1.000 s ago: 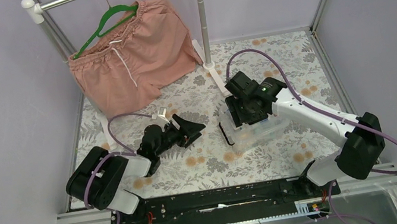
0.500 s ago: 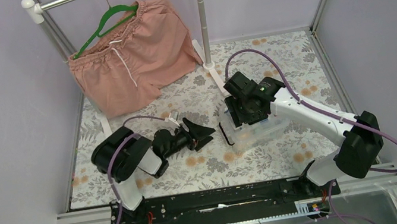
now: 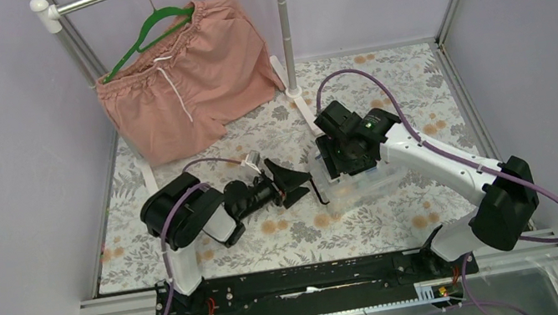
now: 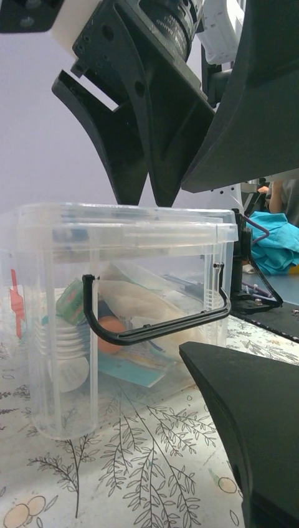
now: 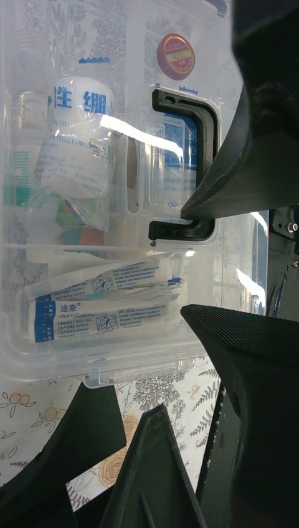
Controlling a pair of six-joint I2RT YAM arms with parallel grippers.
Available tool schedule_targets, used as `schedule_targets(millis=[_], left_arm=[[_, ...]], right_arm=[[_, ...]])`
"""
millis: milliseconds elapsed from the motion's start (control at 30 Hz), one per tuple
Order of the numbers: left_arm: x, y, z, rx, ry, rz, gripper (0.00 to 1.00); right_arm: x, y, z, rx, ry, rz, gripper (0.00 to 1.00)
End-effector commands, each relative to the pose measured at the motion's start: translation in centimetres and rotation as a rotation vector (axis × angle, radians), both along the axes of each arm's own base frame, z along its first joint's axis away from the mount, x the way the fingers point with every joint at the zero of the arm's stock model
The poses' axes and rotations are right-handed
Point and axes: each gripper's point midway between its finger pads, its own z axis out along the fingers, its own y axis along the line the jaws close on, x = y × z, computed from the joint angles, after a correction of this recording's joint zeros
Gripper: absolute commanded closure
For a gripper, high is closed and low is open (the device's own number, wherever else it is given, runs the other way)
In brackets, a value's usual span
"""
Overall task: Organize the medicine kit
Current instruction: Close the medicine box at the center of the board.
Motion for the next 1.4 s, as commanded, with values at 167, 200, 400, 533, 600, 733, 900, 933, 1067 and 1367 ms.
schedule_targets(millis=[167,200,400,533,600,733,900,933,1067,1367], left_arm=[[0.6,-1.0,1.4,-0.06,-0.059,0.004,0.01],[0.7,-1.1,1.7,-0.065,-0.067,0.002,0.01],[0.7,-1.6,2.1,-0.074,-0.079,-0.015,0.01],[0.7,-2.0,1.5,-0.068,-0.067,-0.021,0.01],[0.7,-2.1,1.4,-0.066,-0.066,-0.022,0.01],[0.8,-2.3,1.2,-0.064,-0.065,-0.024,0.01],[1.0,-2.7,1.4,-0.074,-0.068,-0.032,0.01],[1.1,-2.7,1.5,-0.077,-0.071,-0.034,0.02],[1.3,-3.0,2.2,-0.092,-0.085,-0.038,0.02],[0.2,-2.0,3.1,-0.097,-0.085,-0.034,0.05]], right_arm=[[-2.6,-0.3,-2.9,-0.061,0.149,0.047,0.41],[-2.6,-0.3,-2.9,-0.061,0.15,0.046,0.41],[-2.6,-0.2,-2.8,-0.056,0.15,0.047,0.41],[-2.5,-0.1,-2.6,-0.053,0.146,0.049,0.4],[-2.5,-0.1,-2.5,-0.053,0.147,0.049,0.4],[-2.4,0.1,-2.5,-0.05,0.146,0.051,0.4],[-2.4,0.1,-2.5,-0.051,0.147,0.051,0.4],[-2.4,0.1,-2.6,-0.052,0.148,0.051,0.4],[-2.4,0.2,-2.6,-0.05,0.149,0.049,0.4],[-2.4,0.2,-2.7,-0.054,0.149,0.052,0.4]])
